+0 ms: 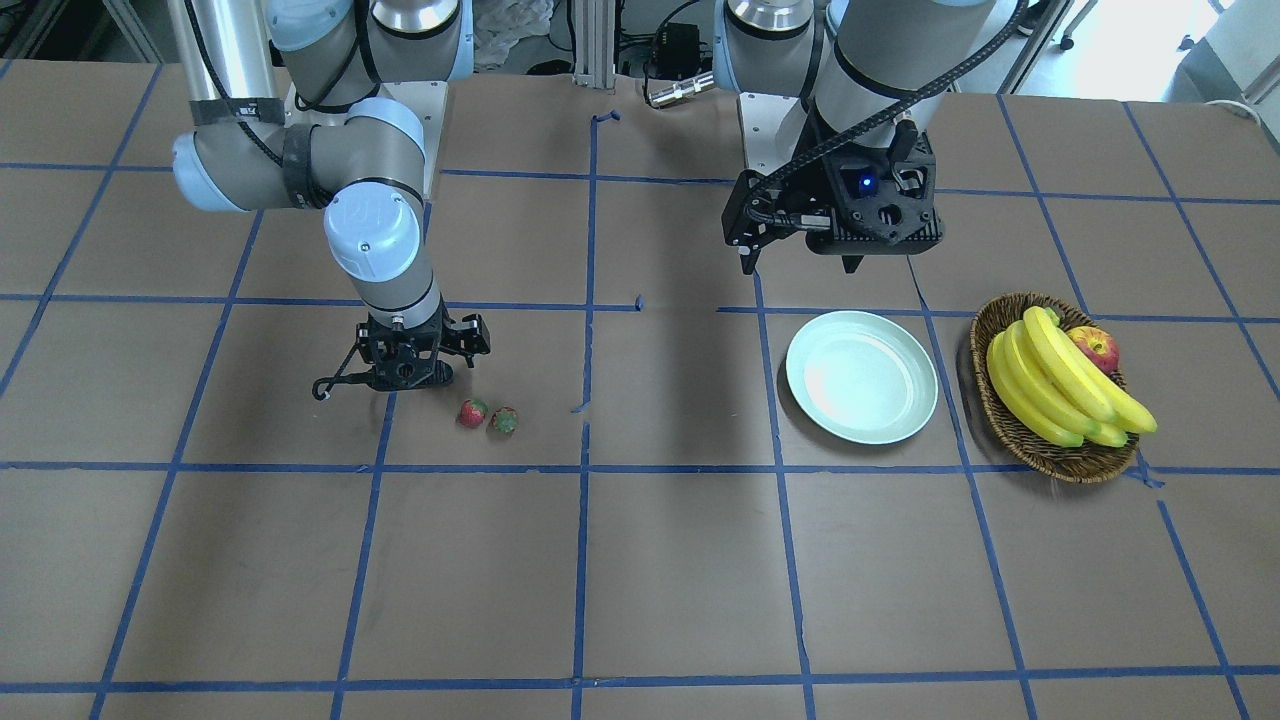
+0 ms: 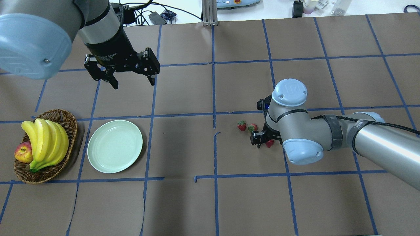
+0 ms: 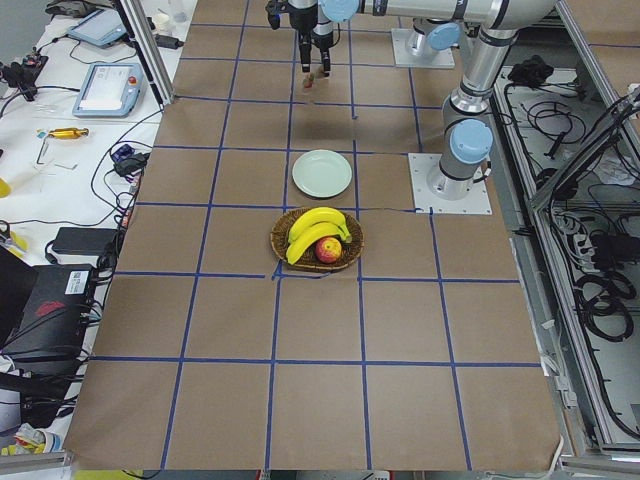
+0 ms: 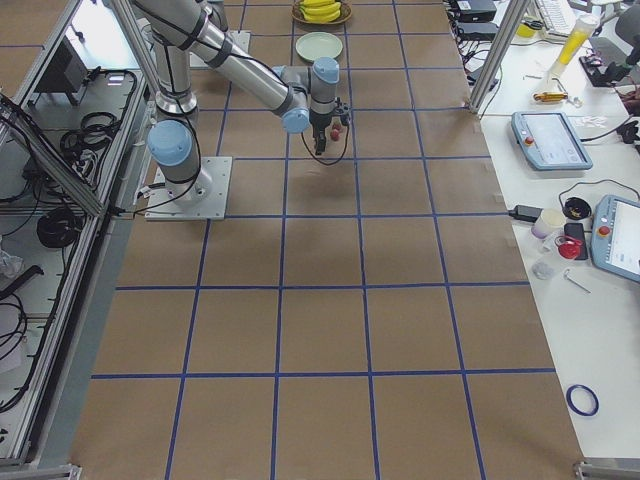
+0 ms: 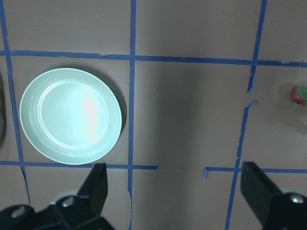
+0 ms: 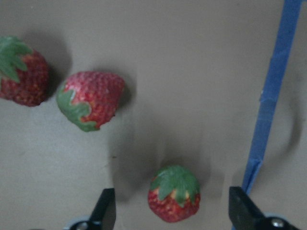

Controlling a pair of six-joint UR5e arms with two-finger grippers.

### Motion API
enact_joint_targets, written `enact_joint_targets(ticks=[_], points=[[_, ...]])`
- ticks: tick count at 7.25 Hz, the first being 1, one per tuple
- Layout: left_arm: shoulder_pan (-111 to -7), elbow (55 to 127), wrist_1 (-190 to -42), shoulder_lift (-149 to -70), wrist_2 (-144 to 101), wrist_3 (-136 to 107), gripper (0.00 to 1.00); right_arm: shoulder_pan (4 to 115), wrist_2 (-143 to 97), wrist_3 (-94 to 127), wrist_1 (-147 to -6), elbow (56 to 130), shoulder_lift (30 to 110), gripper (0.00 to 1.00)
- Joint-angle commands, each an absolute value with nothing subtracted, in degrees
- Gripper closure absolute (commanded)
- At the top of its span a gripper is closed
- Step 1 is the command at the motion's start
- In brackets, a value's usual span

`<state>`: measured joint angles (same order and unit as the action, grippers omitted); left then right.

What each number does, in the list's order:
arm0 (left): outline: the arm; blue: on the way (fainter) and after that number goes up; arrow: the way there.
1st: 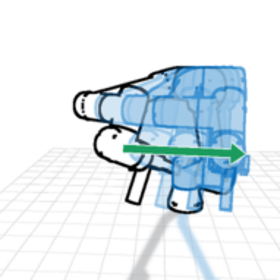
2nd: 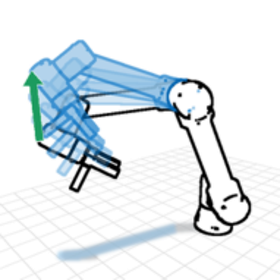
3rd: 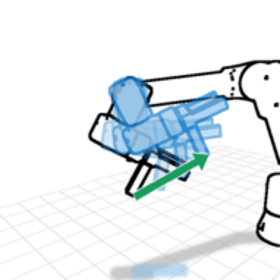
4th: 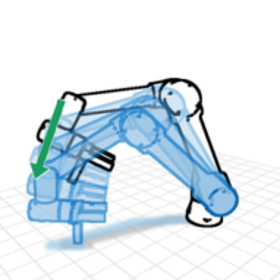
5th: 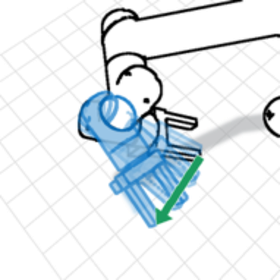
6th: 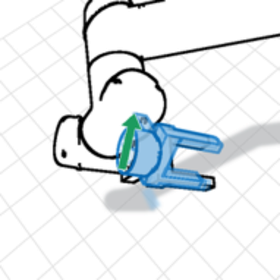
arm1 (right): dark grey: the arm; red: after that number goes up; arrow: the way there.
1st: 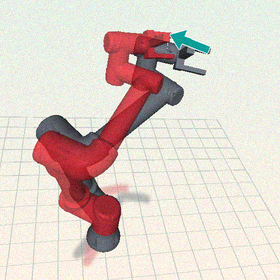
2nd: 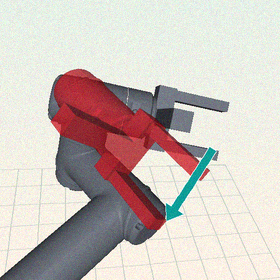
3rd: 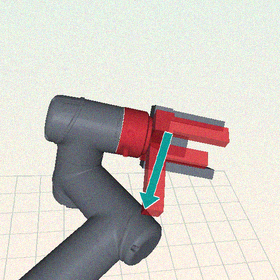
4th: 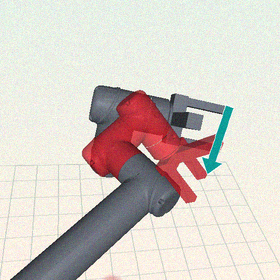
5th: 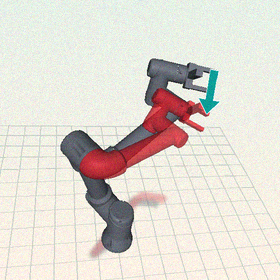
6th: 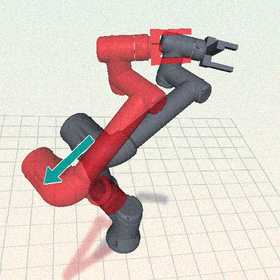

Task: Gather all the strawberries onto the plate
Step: 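Lower the right gripper onto the strawberry cluster and grasp one strawberry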

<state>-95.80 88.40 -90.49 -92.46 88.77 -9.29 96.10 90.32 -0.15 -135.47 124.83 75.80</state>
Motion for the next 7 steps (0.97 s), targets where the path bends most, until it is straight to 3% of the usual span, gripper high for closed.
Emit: enact_joint_targets(ticks=[1,3,7], points=[[-95.8,88.42,-90.53,-92.46,88.77,-9.32,0.0,96.15,90.18,0.09,-137.37,124.72,75.76,0.97],[-95.89,88.51,-90.53,-92.55,88.77,-9.23,0.0,96.85,89.91,1.57,-137.72,122.01,76.55,1.0],[-95.89,88.51,-90.53,-92.46,88.86,-9.23,0.0,116.86,87.55,27.9,-138.59,115.41,74.63,1.0]])
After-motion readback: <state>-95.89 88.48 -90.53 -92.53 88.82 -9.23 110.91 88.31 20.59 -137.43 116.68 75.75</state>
